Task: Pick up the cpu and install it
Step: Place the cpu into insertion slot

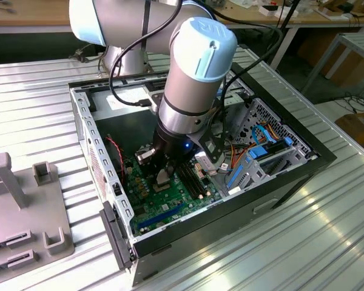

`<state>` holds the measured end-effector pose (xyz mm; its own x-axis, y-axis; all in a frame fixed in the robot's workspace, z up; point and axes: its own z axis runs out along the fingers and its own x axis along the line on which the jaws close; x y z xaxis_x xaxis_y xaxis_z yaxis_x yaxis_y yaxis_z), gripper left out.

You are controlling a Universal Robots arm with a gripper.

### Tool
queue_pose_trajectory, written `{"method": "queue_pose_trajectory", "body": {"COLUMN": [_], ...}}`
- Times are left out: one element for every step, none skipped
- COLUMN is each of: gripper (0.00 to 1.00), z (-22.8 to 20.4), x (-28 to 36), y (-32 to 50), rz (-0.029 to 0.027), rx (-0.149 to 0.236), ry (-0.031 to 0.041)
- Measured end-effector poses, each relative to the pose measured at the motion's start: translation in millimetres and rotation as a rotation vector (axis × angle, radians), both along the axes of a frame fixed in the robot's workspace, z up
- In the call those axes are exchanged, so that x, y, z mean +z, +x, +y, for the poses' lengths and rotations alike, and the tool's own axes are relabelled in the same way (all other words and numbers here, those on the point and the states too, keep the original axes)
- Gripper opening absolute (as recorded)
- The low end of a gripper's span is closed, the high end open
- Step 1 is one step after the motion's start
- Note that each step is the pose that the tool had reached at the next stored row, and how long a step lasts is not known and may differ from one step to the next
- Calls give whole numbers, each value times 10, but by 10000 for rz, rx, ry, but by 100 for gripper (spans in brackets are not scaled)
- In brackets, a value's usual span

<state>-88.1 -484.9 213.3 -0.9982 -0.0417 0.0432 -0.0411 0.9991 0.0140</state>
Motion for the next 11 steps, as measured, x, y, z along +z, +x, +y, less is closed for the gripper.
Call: {"method": "queue_pose_trajectory", "body": {"gripper": [47,47,47,47,47,47,47,47,47,47,47], "z": [0,0,-2,-4,-10,-20,-24,-25,-25,-25,-26], "x": [-36,-64,-88,-99,-107,-114,-120,-125,-133,-138,-142], "y": [-8,-8,-9,-10,-10,-9,-10,-10,-10,-9,-9], "rz": [0,0,0,0,1,0,0,0,0,1,1], "rx": [1,3,2,1,0,1,0,-2,-3,-3,-3], "ry": [0,0,1,-1,-2,0,1,1,0,-2,-4]}}
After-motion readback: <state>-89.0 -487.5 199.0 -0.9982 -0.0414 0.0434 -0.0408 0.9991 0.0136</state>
